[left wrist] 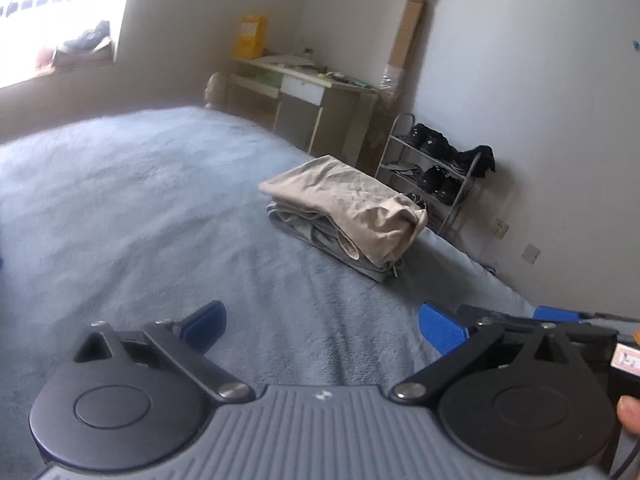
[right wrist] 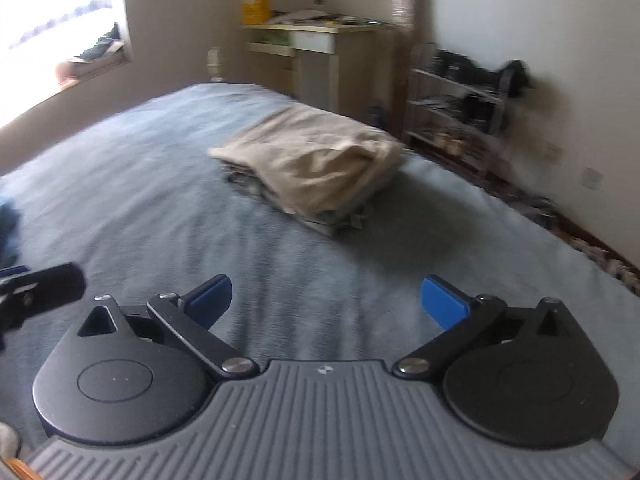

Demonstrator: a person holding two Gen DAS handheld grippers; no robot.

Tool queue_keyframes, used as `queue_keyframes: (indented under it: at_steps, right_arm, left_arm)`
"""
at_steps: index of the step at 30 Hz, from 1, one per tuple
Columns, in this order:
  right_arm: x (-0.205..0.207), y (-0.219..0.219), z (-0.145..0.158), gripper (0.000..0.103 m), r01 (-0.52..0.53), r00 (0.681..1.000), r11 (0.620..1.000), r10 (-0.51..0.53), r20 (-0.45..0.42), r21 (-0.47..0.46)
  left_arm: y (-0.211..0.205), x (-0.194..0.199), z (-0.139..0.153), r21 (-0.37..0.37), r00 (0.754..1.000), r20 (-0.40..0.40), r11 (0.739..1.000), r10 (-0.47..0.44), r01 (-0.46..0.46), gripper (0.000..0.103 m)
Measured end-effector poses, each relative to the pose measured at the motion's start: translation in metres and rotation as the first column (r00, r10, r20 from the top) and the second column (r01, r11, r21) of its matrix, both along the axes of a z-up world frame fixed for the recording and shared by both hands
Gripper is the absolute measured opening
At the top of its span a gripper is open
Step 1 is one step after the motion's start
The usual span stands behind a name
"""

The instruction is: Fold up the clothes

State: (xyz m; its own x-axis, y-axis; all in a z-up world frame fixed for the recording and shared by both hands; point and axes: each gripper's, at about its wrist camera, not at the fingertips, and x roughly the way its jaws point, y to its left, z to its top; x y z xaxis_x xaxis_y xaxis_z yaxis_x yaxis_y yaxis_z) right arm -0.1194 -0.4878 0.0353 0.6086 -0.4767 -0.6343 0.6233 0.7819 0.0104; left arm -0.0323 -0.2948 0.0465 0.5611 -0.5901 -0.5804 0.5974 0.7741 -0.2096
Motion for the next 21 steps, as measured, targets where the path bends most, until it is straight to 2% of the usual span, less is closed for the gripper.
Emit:
queue_keyframes:
  at_steps: [4,8,14,21]
  right_arm:
    - [-0.005,-0.001,-0.010,0.102,0.050,0.999,0.999,-0.050,-0.020,0.003]
    - [-0.008,-0.002,-0.014,0.102,0.078,0.996,0.997,-0.078,-0.041,-0.003]
    - [-0.006,0.004,-0.017,0.102,0.115,0.991,0.990,-0.119,-0.058,-0.078]
    - [-0.009,0.015,-0.009,0.102,0.102,0.994,0.984,-0.106,-0.020,-0.145]
  left_arm:
    - [-0.008,-0.008,-0.004,0.061,0.997,0.013,0.996,0.071,-0.072,0.103]
    - [-0.011,-0.007,-0.006,0.091,0.994,0.009,0.990,0.109,-0.109,0.103]
    - [-0.009,-0.006,-0.008,0.094,0.992,-0.031,0.989,0.121,-0.118,0.103]
    - [-0.015,-0.011,-0.011,0.161,0.993,-0.006,0.980,0.122,-0.119,0.103]
